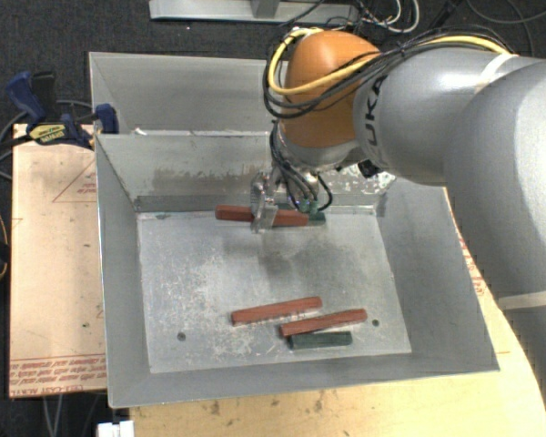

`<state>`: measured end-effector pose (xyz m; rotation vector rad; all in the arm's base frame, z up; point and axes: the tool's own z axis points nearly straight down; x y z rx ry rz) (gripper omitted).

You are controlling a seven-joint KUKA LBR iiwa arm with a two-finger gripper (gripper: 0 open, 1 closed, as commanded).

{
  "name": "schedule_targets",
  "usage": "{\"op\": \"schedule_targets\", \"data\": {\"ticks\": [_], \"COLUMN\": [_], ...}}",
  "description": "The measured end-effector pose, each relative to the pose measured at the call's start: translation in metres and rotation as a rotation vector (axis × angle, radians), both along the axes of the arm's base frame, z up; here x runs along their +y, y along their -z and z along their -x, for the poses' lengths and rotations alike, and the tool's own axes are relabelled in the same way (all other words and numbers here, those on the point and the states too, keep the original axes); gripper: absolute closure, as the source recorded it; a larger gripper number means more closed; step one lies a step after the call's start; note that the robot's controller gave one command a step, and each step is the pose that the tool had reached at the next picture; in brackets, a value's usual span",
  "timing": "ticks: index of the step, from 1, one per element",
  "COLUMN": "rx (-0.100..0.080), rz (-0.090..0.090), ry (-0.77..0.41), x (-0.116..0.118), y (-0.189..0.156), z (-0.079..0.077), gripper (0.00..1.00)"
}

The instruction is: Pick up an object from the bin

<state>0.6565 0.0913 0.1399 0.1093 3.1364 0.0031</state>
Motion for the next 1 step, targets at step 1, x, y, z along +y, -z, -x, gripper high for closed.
{"op": "schedule_targets", "data": {"ticks": [1], "rx": [-0.003], "rz": [0.000], "ry": [0.000], "x": [0.0001], "y": [-0.0238], "z": [-0.0013], "gripper": [1.00]}}
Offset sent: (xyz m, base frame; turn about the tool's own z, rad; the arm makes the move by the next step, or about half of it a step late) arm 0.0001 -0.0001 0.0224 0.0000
